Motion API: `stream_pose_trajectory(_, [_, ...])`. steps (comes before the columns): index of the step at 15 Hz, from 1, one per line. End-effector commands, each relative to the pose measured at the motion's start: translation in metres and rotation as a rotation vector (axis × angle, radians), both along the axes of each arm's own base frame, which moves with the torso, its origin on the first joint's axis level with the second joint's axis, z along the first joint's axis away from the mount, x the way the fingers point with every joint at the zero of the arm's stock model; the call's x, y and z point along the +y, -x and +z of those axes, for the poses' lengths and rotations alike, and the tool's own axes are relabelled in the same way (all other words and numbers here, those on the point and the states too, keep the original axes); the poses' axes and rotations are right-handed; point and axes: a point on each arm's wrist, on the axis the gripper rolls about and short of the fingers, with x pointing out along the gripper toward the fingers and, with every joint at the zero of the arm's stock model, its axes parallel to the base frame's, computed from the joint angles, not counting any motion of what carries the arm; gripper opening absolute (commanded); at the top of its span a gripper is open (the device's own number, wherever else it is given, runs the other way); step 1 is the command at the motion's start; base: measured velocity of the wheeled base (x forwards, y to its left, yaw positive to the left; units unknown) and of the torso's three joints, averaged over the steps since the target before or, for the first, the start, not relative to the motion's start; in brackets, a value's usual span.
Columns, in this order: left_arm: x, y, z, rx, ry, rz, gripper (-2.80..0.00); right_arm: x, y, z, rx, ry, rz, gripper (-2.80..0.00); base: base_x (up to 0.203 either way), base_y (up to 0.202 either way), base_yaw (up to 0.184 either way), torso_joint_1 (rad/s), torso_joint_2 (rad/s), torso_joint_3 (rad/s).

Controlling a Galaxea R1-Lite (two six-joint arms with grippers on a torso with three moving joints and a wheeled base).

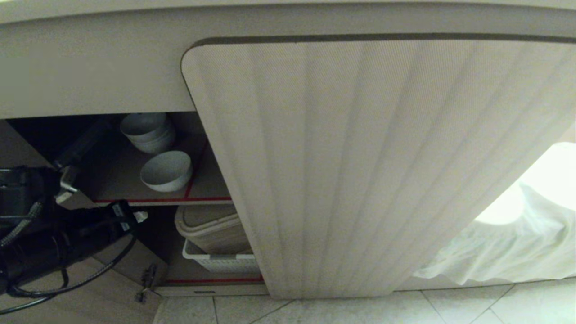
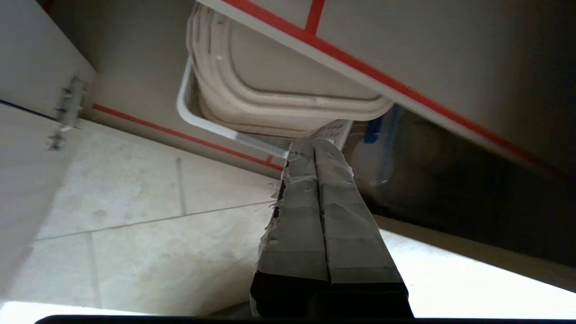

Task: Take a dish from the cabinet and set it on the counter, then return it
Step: Take the bowl from the cabinet

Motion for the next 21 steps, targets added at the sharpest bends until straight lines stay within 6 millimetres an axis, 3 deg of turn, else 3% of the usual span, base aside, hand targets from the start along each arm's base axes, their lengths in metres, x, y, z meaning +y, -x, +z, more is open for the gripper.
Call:
stream_pose_trajectory(1, [-0.0003,0.0046,0.0052,-0.024,0.028,0.011,-2.80,0.0000,-0.0001,0.0000,0.001,-0.001,0.000,-2.80,0.000,0.000,0.000,0.000,0.00,0.000])
stream_pose_trajectory(21, [0.0000,0.0109,0.0099,-0.049,0.027,0.015,-2.80,0.0000,-0.0001,0.0000,0.001,-0.001,0.000,-2.80,0.000,0.000,0.000,0.000,0.00,0.000])
